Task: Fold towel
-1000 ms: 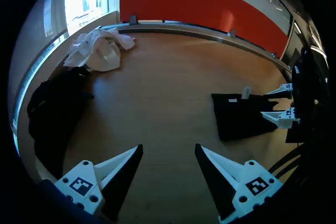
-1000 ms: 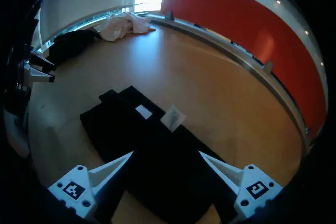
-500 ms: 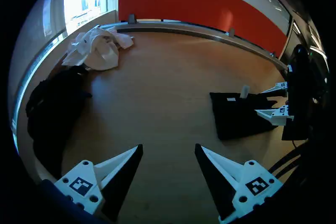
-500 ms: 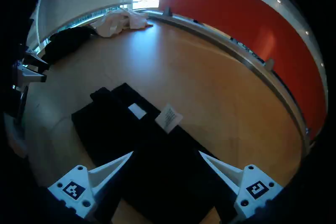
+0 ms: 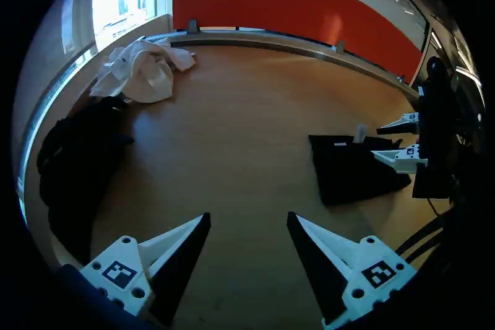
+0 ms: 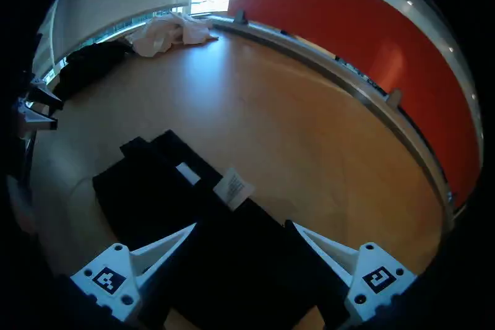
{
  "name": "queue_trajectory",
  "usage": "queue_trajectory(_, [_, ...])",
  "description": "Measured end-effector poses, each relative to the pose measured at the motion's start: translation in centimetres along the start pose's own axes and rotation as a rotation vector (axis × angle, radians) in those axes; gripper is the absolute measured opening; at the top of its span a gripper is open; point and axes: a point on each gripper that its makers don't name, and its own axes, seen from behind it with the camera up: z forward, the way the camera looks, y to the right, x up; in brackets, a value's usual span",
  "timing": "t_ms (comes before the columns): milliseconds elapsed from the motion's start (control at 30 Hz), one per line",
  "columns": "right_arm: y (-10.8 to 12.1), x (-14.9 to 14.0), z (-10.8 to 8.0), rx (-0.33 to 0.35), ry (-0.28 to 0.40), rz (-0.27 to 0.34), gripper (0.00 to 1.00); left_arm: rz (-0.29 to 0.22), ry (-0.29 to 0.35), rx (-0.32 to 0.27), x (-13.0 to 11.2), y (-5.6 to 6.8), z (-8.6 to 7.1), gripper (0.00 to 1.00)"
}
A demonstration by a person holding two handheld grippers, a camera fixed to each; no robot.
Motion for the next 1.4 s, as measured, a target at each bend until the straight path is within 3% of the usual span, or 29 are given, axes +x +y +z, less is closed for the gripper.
queue_trajectory(500, [2.0,2.0,0.6,-0.029,0.022,-0.009,1.00,0.009,-0.005,-0.015,0.1,0.6,0.0,0.92])
queue_trajectory(1000, [2.4,2.1,-0.1,-0.036,0.029,-0.007,1.00,0.012,-0.006,-0.023,-0.1,1.0,-0.2,0.91])
queue_trajectory(1400, [1.3,0.2,-2.7,-0.021,0.028,-0.011,1.00,0.019,-0.006,-0.031,0.0,1.4,-0.3,0.92])
